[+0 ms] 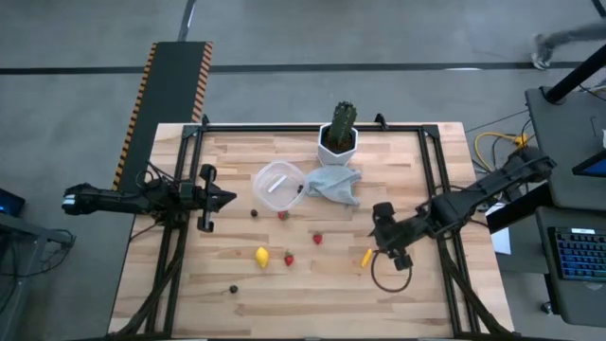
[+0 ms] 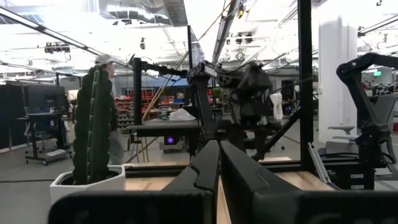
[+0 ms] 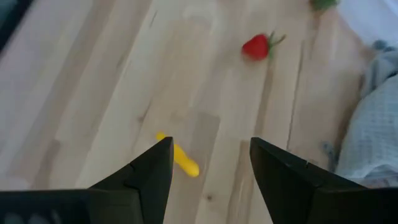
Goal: Pick and placing Produce into tupperware
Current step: Put the corn into the transparent bin
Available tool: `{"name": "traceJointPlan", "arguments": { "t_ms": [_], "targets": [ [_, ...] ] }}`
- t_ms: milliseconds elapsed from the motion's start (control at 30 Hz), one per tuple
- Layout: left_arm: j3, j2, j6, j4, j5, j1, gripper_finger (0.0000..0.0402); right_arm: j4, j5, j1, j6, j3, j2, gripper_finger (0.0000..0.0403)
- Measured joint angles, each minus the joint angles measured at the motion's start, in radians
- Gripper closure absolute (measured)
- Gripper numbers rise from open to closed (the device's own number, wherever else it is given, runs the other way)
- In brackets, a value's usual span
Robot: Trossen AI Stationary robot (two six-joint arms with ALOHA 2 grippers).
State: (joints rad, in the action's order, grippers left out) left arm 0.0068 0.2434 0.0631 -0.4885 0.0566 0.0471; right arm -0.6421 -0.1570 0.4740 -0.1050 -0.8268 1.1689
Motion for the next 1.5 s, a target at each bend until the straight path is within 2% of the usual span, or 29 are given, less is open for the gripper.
{"name": "traceJointPlan", "arguments": {
  "t_ms": [400, 633, 1500],
  "targets": [
    [0.000, 0.005, 0.000, -0.001, 0.000, 0.000, 0.0402, -0.012, 0.001, 0.041, 0.038, 0.001, 0.220, 0.0198],
    [0.000, 0.005, 0.000, -0.001, 0.000, 0.000, 0.0402, 0.028, 0.033, 0.049, 0.019, 0.001, 0.325, 0.0215],
    [0.000, 0.009, -0.003, -0.001, 0.000, 0.000, 0.0402, 0.056, 0.034, 0.052, 0.081, -0.056, 0.512, 0.0223]
  ]
}}
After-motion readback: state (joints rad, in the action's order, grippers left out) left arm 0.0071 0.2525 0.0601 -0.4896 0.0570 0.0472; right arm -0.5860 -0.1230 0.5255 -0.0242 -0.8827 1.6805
